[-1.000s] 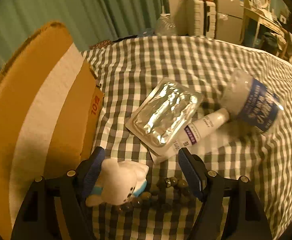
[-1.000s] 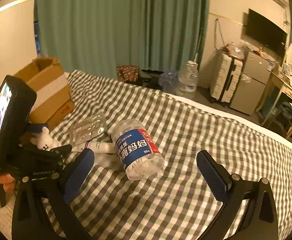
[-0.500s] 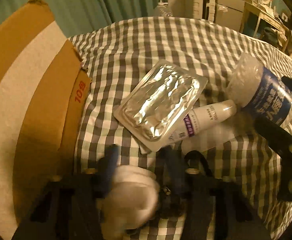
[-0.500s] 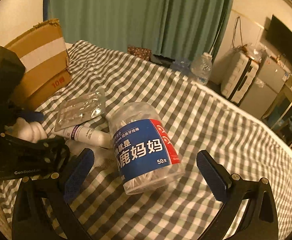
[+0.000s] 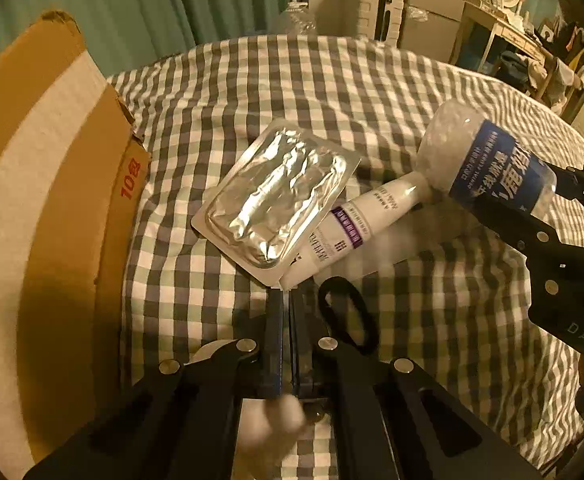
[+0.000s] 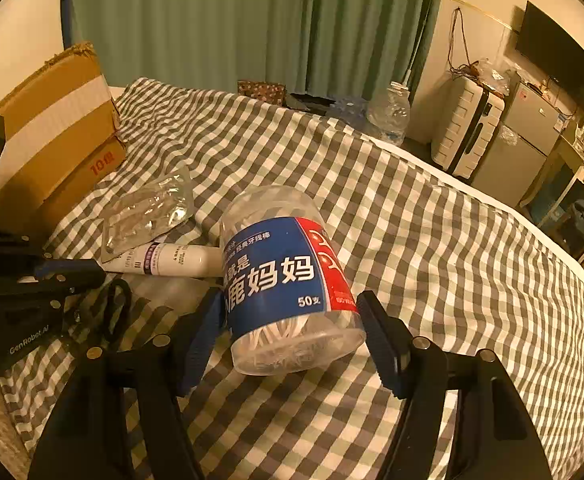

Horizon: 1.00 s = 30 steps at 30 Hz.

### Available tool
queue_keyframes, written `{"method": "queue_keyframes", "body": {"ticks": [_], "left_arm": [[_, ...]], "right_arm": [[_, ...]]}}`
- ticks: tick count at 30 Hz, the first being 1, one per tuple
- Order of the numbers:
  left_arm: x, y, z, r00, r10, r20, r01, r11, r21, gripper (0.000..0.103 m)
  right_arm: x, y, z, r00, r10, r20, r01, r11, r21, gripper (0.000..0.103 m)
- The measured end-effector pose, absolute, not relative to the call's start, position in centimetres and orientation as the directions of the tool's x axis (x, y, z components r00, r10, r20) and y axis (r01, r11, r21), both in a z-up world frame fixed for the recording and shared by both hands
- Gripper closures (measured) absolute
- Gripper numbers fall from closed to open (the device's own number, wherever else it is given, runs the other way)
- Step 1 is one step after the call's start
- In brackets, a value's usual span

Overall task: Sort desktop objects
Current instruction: 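Grasp the white plush toy with the left tool while the right grasps the swab cup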

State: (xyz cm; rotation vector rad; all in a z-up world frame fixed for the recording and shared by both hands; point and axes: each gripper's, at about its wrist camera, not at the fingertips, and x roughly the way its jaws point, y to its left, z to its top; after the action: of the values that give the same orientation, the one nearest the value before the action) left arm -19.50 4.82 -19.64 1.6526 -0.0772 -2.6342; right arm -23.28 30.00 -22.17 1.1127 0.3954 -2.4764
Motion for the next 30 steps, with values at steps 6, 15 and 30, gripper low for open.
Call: {"method": "queue_keyframes", "body": {"ticks": [6, 15, 30], "left_arm": [[-19.0, 4.7, -16.2, -0.505, -0.106, -0.857, 0.036, -0.994, 0.101, 0.091], [-19.1, 1.6, -15.8, -0.486, -0.116, -0.866, 0.132, -0.990, 0.058, 0.018], [-19.7, 0.8, -21.7, -0.331, -0.004, -0.944, 0.151, -0.987, -0.048, 0.020]], "right_arm": [[-22.5, 30.6, -20.3, -0.634, -0.251, -0.732, 0.432, -0.900, -0.065, 0.038], [-21.2, 31.6, -16.9, -0.682, -0.264, -0.682, 0.393, -0.919, -0.037, 0.040], [-20.1, 32.5, -13.3, -0.727, -0.321, -0.607, 0.376, -0.926, 0.040, 0.041]]}}
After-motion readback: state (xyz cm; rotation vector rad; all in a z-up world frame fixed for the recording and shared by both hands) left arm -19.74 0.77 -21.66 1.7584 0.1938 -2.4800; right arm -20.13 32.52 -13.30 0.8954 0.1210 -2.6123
